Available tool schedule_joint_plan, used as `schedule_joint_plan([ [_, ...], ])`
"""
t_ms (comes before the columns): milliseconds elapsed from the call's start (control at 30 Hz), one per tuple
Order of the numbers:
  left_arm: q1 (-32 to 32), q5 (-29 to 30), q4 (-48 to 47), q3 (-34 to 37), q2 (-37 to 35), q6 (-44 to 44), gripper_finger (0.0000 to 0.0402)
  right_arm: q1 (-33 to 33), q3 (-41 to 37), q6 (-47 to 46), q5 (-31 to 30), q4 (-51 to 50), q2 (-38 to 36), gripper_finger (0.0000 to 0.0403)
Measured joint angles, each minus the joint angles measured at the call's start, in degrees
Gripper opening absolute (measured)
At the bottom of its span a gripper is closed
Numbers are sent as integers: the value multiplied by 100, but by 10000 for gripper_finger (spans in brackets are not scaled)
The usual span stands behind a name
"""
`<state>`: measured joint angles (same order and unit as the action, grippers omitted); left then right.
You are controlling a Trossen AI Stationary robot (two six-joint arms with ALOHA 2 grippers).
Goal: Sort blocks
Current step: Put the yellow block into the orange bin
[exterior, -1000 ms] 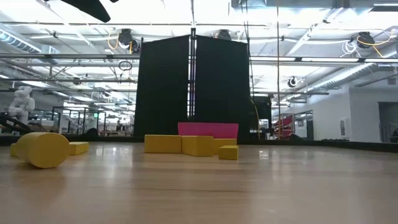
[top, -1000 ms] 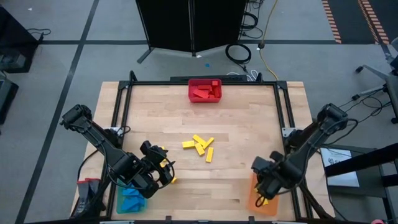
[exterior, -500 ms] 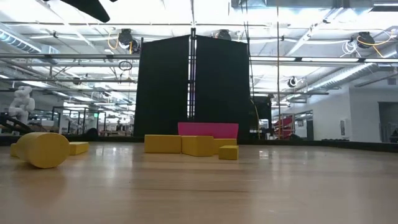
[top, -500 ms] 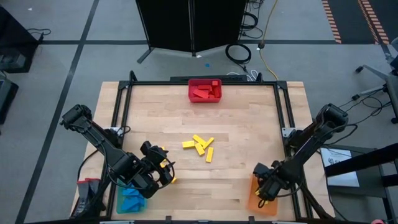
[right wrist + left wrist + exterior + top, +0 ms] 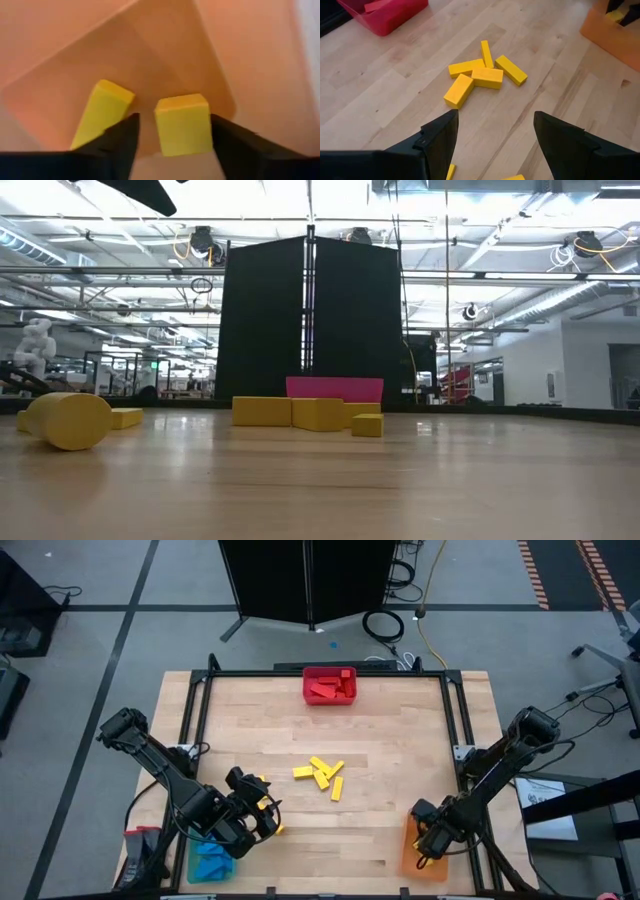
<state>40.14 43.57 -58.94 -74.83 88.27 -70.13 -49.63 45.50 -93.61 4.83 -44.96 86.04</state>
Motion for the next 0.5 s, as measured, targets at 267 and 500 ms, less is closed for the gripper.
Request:
schedule_joint_plan([
  [267, 0, 2, -5, 0, 0, 2, 264, 0, 172, 168, -196, 164, -183, 308],
  [500, 0, 7, -11, 0, 0, 6, 264, 40, 1442, 561, -913, -1711, -704, 278],
])
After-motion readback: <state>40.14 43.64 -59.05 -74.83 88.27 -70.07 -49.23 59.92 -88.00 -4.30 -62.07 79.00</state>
